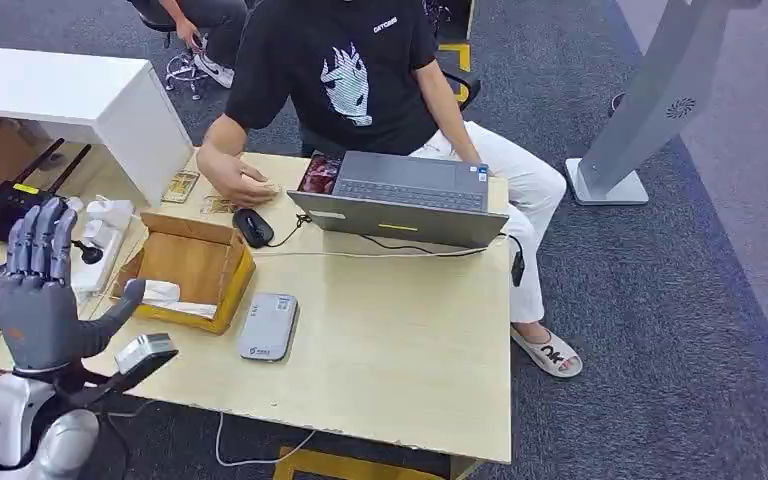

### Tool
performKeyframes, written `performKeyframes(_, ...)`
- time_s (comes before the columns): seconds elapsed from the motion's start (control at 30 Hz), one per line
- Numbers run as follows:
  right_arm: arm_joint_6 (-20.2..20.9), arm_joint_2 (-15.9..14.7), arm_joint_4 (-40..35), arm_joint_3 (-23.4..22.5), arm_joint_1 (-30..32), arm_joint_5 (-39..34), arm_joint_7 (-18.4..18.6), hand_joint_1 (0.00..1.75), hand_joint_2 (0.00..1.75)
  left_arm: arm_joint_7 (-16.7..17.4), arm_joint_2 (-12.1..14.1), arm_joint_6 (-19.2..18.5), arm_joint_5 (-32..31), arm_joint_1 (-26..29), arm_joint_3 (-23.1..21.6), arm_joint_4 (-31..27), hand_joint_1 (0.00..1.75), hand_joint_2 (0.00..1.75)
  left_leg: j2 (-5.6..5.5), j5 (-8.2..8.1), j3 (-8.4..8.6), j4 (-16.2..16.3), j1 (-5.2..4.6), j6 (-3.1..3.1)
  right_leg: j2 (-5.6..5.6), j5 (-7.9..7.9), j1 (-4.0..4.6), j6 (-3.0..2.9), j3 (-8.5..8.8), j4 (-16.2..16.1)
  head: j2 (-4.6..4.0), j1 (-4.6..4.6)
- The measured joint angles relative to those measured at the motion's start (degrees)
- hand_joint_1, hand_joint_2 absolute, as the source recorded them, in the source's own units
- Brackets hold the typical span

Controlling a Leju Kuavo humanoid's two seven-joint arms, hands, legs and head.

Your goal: Pass the card to the sensor for recognition and then transmit it.

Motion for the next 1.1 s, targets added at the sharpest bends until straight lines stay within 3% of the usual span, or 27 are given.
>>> performKeyframes(0.13,-0.15,1.01,-0.52,-1.79,0.64,-0.33,-0.5,0.0,1.75,3.87,0.09,-2.62,-3.8,11.21,0.0,-7.28,0.0,1.75,0.05,-0.13,-0.02,0.0,0.01,0.05,0.02,-0.1,-0.01,0.02,-0.04,-0.02,0.0,-0.02)
performKeyframes(0.3,-0.31,2.57,-1.55,-4.28,1.3,0.06,-0.98,0.0,1.75,13.54,2.44,-12.64,-7.06,22.63,3.29,-15.11,0.0,1.75,0.01,-0.17,-0.01,-0.01,0.04,0.01,-0.03,-0.18,0.0,0.03,-0.05,-0.02,0.0,-0.07)
performKeyframes(0.43,-0.28,3.41,-2.2,-5.53,1.61,1.62,-0.94,0.0,1.75,13.82,2.84,-17.65,-5.46,25.56,9.12,-17.61,0.0,1.75,-0.14,-0.16,0.02,-0.03,0.06,0.01,-0.27,-0.25,0.02,-0.07,-0.06,0.0,-0.02,-0.04)
performKeyframes(0.7,0.59,3.8,-2.82,-7.19,1.62,4.26,-0.28,0.0,1.75,10.23,0.72,-20.08,-10.6,21.75,18.73,-15.92,0.0,1.75,-0.23,-0.09,0.09,-0.03,0.04,-0.02,-0.34,-0.23,0.01,-0.08,0.05,0.02,0.0,-0.07)
performKeyframes(0.87,1.07,3.8,-2.93,-7.84,1.5,6.07,0.44,0.0,1.75,10.07,0.87,-20.32,-11.99,15.95,20.33,-9.31,0.0,1.75,-0.24,-0.06,0.09,-0.03,0.05,-0.03,-0.35,-0.21,0.01,-0.09,0.17,0.02,-0.02,-0.11)
performKeyframes(1.1,2.03,3.72,-2.93,-8.17,1.13,8.13,0.31,0.0,1.75,11.39,2.97,-21.04,-11.78,8.64,20.41,1.44,0.0,1.75,-0.23,-0.02,0.12,-0.03,0.06,-0.08,-0.32,-0.17,0.01,-0.15,0.13,0.04,0.0,-0.09)
